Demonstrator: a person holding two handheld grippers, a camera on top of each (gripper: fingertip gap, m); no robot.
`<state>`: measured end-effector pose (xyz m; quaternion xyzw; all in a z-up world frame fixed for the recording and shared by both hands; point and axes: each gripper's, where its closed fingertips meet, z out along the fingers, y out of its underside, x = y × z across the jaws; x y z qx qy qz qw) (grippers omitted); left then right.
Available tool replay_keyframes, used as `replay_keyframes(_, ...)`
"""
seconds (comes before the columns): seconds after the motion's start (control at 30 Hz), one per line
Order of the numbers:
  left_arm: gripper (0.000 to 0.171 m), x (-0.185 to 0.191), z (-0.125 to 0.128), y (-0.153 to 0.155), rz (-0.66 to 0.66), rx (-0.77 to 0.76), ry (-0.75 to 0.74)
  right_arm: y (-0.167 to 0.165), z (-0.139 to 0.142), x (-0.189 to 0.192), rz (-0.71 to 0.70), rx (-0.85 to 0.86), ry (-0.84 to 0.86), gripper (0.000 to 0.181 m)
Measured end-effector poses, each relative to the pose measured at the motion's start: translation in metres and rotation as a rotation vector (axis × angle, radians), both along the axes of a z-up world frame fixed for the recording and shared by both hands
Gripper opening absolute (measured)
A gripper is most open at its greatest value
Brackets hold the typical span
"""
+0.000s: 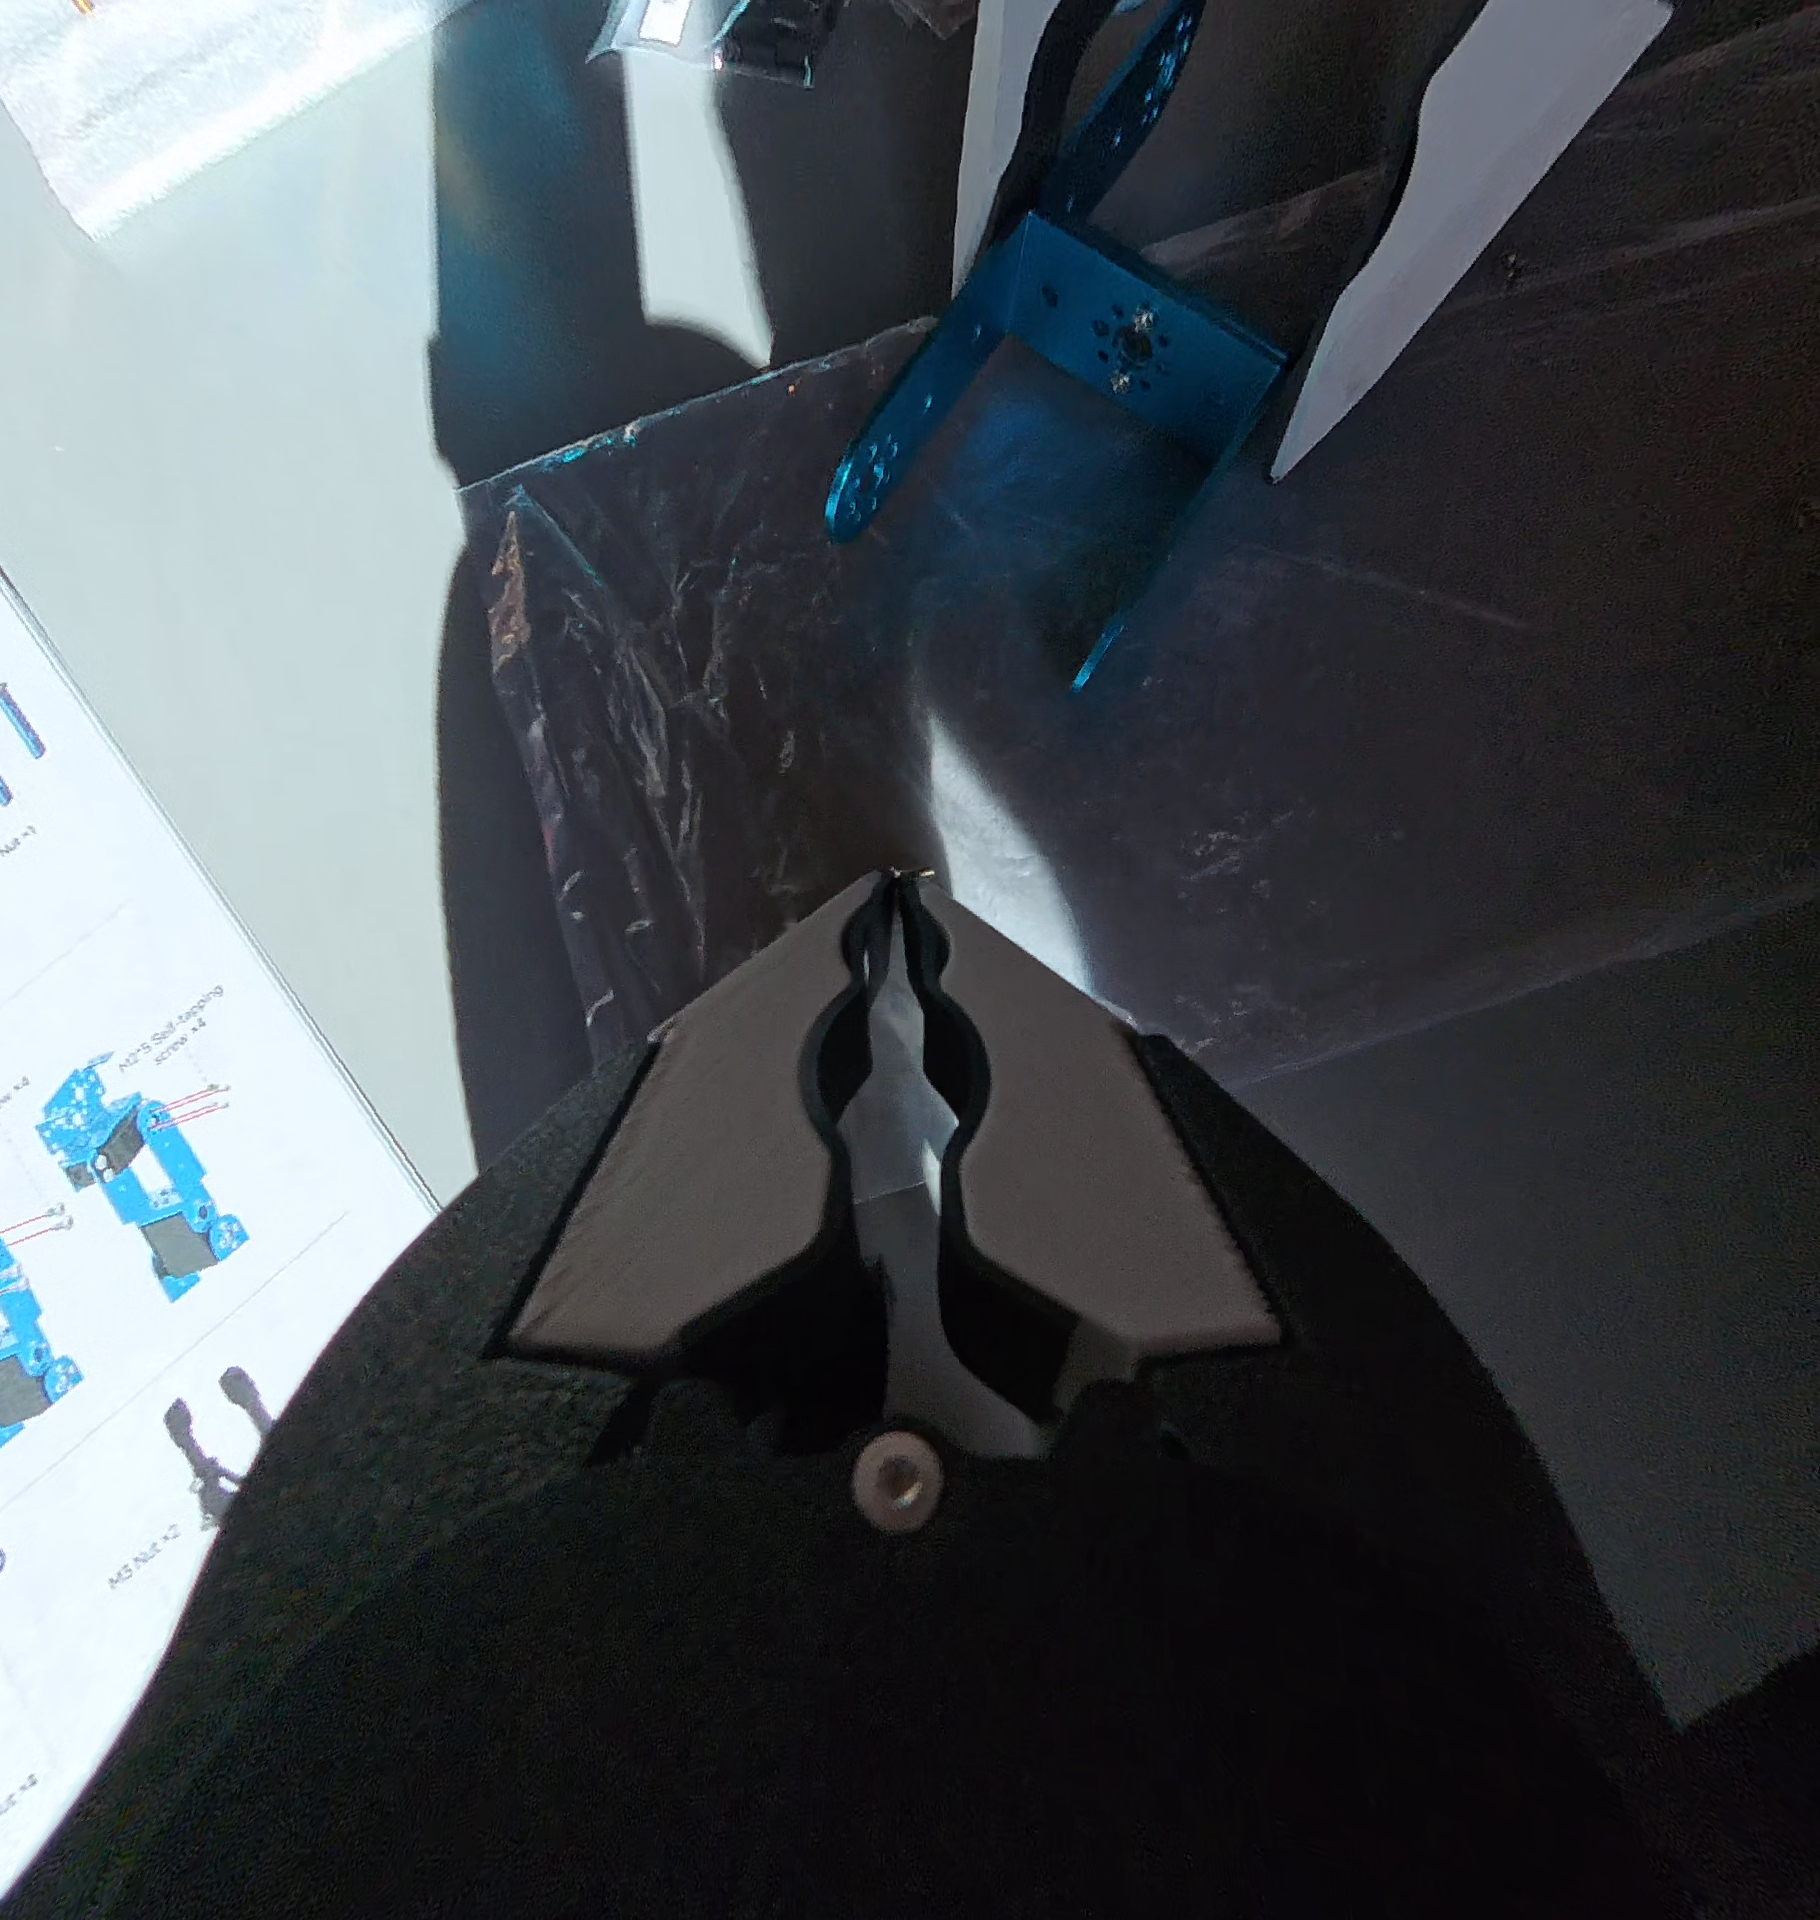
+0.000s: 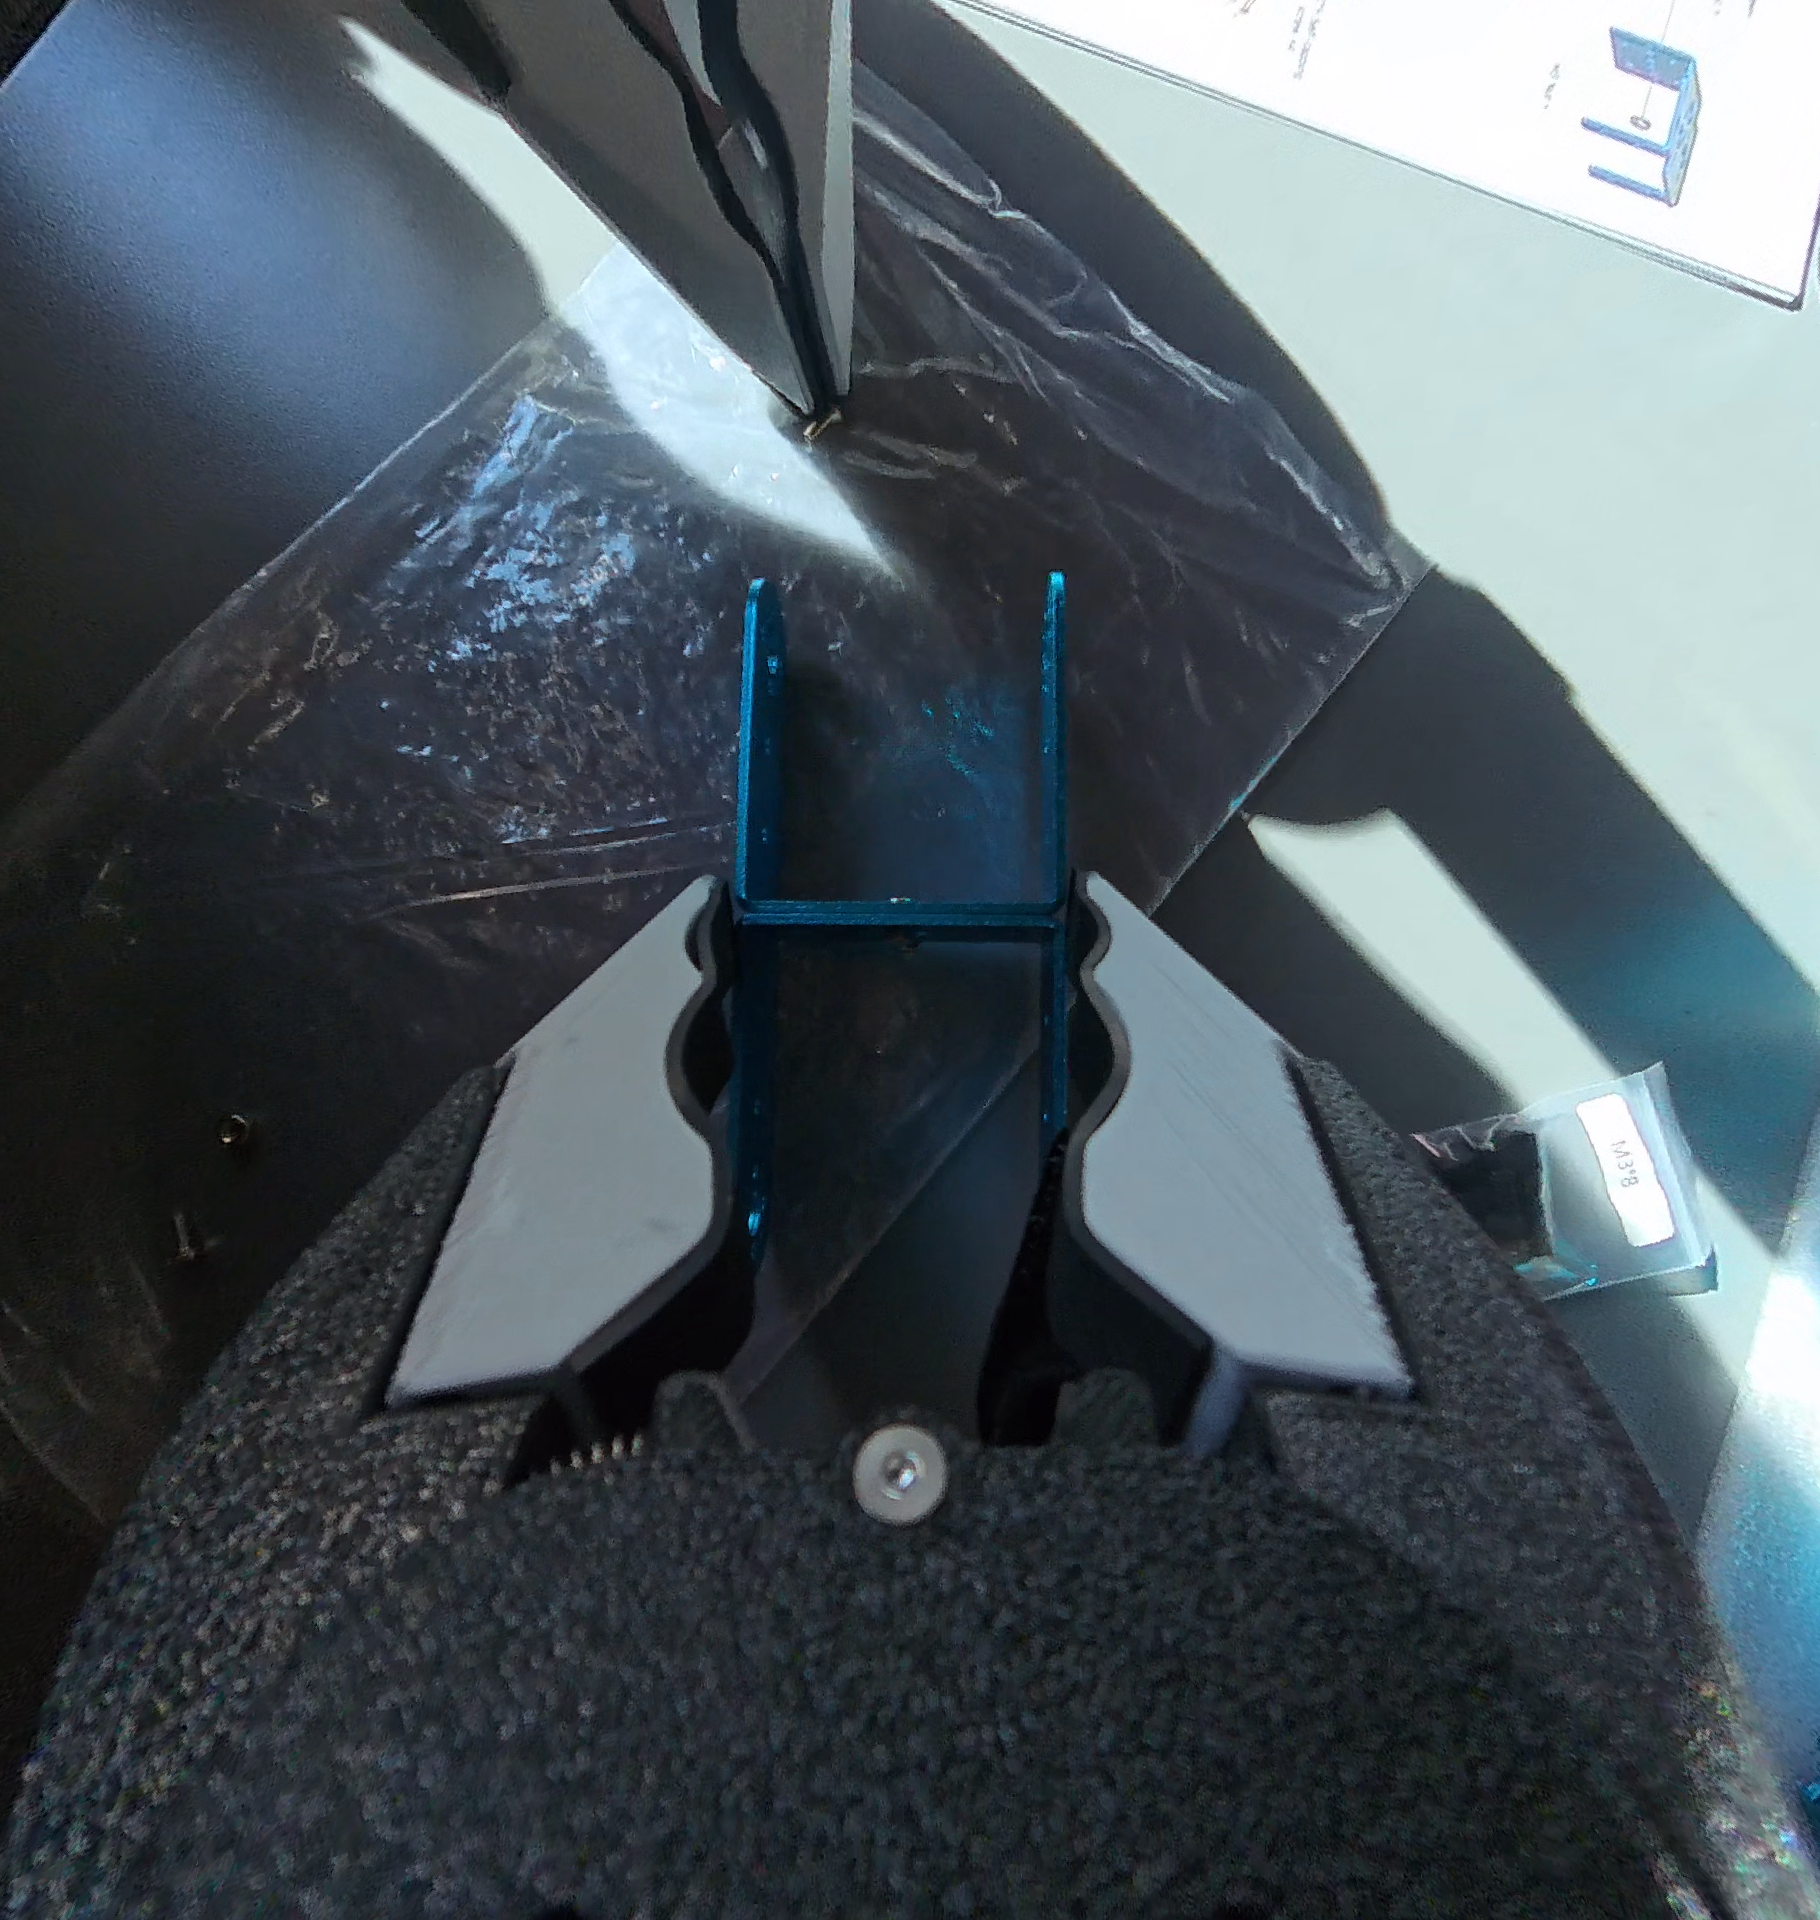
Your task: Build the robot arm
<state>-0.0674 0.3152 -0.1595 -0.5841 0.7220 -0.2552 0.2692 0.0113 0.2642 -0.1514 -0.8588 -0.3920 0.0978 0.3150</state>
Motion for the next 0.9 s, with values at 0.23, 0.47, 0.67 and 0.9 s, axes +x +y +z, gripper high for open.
replay_keyframes(0.23, 0.001, 0.003, 0.0, -0.003, -0.076, -0.012, 0.001, -0.001, 0.0, -0.002, 0.008, -0.006, 0.006, 0.064)
replay_keyframes(0.47, 0.0, 0.005, 0.006, 0.006, -0.149, 0.044, -0.009, -0.003, 0.008, -0.006, -0.019, -0.036, 0.041, 0.064)
replay_keyframes(0.67, 0.012, 0.005, 0.012, 0.014, -0.151, -0.019, -0.035, -0.003, 0.02, -0.029, -0.081, -0.088, 0.142, 0.064)
replay_keyframes(0.9, 0.018, 0.007, 0.003, 0.002, -0.249, -0.091, 0.005, 0.004, -0.002, -0.048, -0.097, -0.078, 0.026, 0.063)
